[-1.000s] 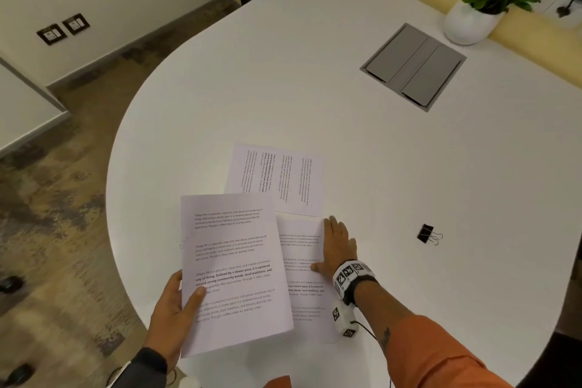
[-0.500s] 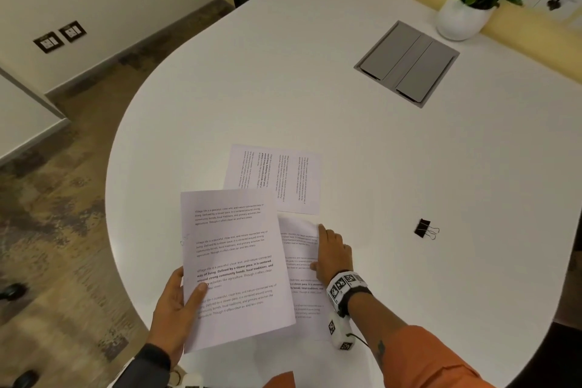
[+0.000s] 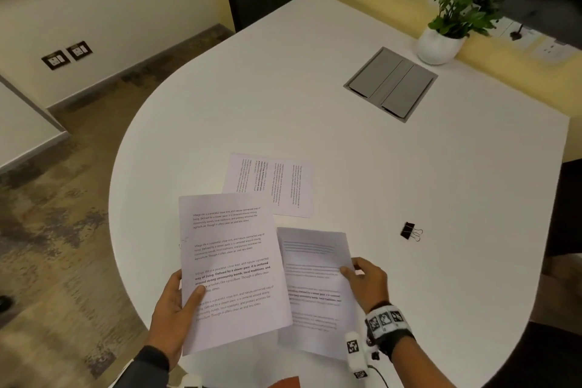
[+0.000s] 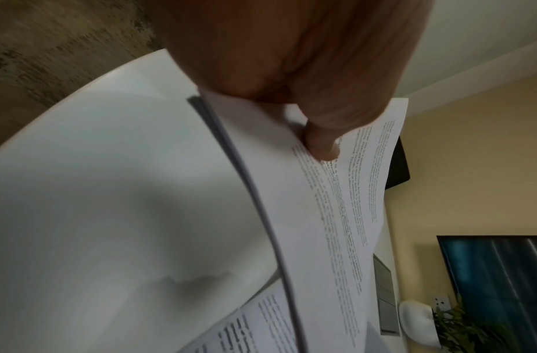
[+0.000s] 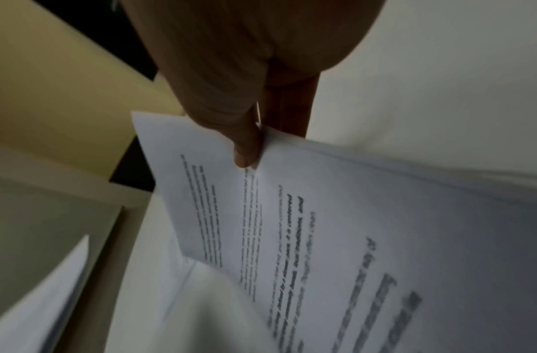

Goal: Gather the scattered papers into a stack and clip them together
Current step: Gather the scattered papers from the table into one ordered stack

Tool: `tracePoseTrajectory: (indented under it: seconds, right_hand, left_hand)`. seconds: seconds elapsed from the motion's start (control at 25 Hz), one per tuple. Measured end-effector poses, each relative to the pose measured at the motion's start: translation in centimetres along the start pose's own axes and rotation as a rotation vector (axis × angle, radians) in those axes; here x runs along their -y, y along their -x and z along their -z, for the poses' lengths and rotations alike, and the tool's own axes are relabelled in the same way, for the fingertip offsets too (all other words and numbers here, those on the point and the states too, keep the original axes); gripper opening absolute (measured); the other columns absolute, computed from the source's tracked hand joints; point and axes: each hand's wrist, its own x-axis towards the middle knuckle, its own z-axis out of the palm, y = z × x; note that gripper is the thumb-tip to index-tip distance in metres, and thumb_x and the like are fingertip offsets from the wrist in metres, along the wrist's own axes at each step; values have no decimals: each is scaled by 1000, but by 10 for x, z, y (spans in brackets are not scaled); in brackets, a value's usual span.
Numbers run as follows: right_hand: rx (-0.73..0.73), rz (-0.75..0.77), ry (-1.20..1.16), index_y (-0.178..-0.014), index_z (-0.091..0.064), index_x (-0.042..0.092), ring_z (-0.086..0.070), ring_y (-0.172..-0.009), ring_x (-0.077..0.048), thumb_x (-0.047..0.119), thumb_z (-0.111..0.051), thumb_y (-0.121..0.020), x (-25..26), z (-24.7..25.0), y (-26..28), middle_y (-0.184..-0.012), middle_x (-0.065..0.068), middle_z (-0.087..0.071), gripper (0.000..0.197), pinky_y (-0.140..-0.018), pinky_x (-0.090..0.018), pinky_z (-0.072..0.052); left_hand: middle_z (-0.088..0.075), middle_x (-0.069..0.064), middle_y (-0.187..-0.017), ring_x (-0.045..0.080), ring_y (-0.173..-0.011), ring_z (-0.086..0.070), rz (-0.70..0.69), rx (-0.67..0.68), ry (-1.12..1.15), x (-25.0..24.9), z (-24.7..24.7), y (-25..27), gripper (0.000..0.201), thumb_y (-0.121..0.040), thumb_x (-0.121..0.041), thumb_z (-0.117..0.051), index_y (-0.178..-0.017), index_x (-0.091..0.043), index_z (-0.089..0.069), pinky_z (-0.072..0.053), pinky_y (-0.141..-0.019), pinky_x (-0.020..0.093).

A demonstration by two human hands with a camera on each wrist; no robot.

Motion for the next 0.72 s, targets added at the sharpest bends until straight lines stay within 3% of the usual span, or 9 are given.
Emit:
tracePoseTrajectory:
  seconds: [0.12,0.28,0.48,0.6,0.72]
  right_hand:
    - [-104,-40,-145,-83,-77,24,-77,-84,-31,10,-79,-90,8,41,11,-91,-1,-80,17,-78,-41,-65]
    - [-180,-21,-300,-94,-79,16,-78,-90,-35,8,-78,-91,23,89,31,-98,-9,-82,8,-86,-50,-65]
    - [-174,32,-448,-110,-79,11,-78,-93,-31,7,-78,-91,46,115,51,-105,-8,-82,19,-89,-44,-63]
    - [-155,72,-523,-110,-78,10,-78,-81,-21,4,-76,-92,58,114,58,-103,-8,-82,19,-74,-33,-65]
    - [-112,104,-570,-102,-78,17,-79,-76,-12,1,-73,-94,71,102,68,-99,-4,-83,18,-66,-23,-63]
  left_hand:
    - [-74,4,-125,35,-99,-78,-19,-2,-10,2,-3,5,38,-102,-23,-64,-137,-32,-52,-65,-84,54]
    - [-74,5,-125,33,-101,-77,-43,18,-22,2,-6,15,39,-102,-23,-65,-138,-31,-52,-64,-84,50]
    - [-74,5,-123,33,-100,-77,-69,53,-65,3,-14,28,39,-101,-24,-66,-136,-34,-52,-64,-84,49]
    - [-72,4,-127,31,-103,-75,-88,87,-96,2,-23,36,41,-101,-25,-66,-137,-36,-50,-64,-86,47]
    - [-71,-2,-129,24,-107,-74,-86,155,-64,-3,-34,46,45,-101,-21,-66,-140,-33,-49,-65,-82,36]
